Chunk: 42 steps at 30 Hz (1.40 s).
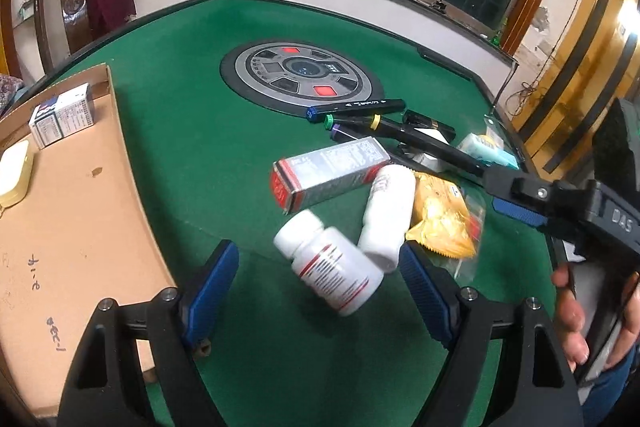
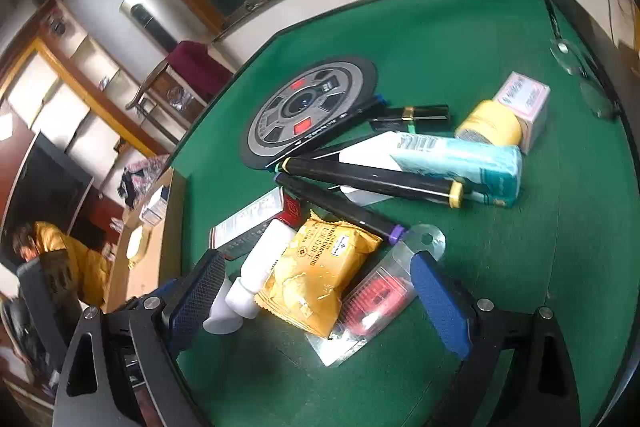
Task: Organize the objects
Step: 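Return both tools to the table and lower the left tool onto a white bottle, then grasp the white bottle with the left tool while the right tool grasps the yellow cracker packet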
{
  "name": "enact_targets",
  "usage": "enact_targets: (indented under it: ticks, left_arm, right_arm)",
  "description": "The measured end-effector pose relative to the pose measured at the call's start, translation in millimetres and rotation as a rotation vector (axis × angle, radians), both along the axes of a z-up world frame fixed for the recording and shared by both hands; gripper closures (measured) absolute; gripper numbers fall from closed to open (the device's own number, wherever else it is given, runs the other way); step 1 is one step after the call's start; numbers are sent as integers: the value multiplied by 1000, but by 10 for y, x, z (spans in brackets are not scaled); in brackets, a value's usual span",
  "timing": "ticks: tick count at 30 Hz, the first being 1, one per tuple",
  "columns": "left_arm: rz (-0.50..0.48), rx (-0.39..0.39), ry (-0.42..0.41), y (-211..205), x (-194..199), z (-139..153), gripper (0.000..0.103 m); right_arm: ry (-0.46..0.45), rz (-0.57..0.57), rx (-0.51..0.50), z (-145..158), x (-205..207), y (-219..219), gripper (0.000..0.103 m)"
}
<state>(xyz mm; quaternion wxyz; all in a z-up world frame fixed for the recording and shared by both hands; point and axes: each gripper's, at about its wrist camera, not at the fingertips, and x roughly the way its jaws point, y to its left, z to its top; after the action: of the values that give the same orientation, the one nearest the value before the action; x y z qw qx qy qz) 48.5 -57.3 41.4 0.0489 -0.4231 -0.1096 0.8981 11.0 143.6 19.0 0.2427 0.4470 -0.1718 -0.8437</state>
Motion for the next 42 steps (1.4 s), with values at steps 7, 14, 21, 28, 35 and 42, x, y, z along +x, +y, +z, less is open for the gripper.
enact_targets:
  ticks: [7,14,21,28,35,42]
  left_arm:
    - [-56,-116,-34,302,-154,-30,70]
    - [-29,-177,-26,143,-26,-83,67]
    - [7,-17,-30,-315,134,19,65]
    - [-47,-58,3,-96,151,146,41]
    - [-17,-137,-60,-1,-33,-63,46]
    - [-19,-216,-38,45,-30,-132,68]
  right_arm:
    - [15,14,-25,86,13,4,6]
    - [21,14,-21,94,48,-1,6]
    - [39,0,-17,118,76,-5,6]
    - [34,2,-15,108,83,-26,6]
    - [14,13,-11,68,75,-51,14]
    - [-12,5,44,-11,43,-156,16]
